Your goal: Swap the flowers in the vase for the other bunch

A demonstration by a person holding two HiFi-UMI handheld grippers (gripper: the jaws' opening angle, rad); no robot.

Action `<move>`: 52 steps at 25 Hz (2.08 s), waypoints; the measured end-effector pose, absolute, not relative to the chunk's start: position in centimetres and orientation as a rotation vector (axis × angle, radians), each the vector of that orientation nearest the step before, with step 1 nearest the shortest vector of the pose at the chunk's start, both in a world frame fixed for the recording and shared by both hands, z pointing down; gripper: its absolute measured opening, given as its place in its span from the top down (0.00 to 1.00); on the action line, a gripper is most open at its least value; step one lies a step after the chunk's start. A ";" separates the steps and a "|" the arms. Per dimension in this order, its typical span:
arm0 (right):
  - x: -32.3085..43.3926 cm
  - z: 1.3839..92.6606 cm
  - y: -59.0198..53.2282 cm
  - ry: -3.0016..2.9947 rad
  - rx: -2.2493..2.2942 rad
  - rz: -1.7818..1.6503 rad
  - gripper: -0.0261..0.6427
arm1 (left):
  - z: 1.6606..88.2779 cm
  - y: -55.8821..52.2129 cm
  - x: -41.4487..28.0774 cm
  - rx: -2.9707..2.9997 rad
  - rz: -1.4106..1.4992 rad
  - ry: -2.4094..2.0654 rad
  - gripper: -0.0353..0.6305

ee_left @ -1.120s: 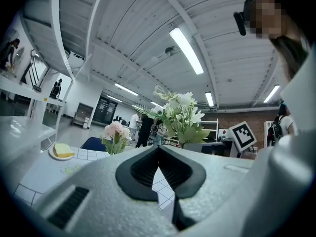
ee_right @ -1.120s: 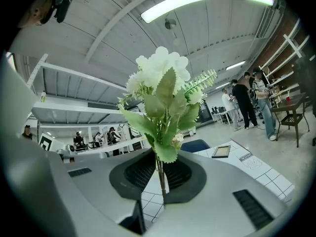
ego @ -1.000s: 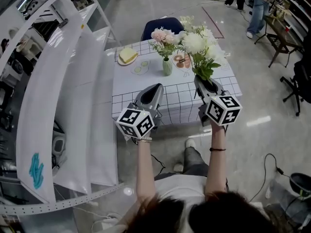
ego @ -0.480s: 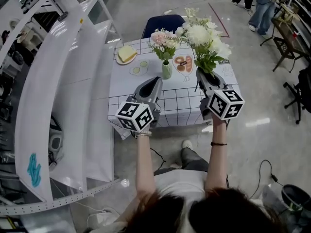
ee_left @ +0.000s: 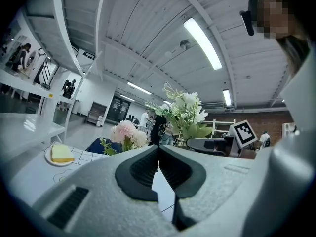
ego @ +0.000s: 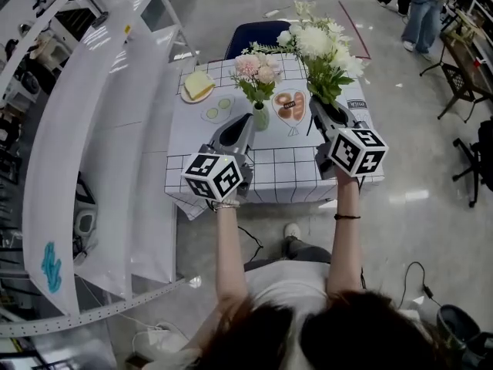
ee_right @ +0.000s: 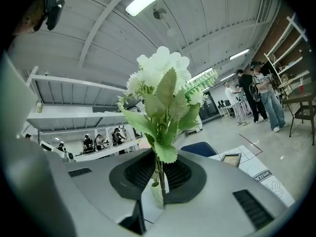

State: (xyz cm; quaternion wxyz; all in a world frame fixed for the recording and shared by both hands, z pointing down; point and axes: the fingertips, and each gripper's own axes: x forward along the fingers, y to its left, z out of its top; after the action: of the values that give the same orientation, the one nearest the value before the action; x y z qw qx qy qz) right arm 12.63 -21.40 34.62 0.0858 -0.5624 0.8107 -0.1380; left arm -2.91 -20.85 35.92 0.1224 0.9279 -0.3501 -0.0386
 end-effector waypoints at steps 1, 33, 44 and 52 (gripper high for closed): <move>12.7 34.7 -21.8 2.422 -1.670 -0.416 0.89 | 36.1 -21.2 -2.8 2.697 -0.112 -1.032 0.93; 14.6 37.1 -29.1 2.384 -1.683 -0.510 0.89 | 44.5 -29.7 -2.3 2.581 0.066 -1.124 0.92; 15.2 38.4 -30.4 2.345 -1.735 -0.533 0.89 | 47.3 -31.4 -2.2 2.551 0.121 -1.068 0.78; 15.4 39.2 -30.7 2.308 -1.762 -0.555 0.89 | 49.0 -32.0 -1.9 2.551 0.209 -1.041 0.64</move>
State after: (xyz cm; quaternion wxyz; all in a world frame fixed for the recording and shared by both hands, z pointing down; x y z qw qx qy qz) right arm 15.39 -30.74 39.21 0.0925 -0.5936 0.7773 -0.1870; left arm -1.90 -32.03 49.01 0.1881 0.9068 -0.3699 0.0742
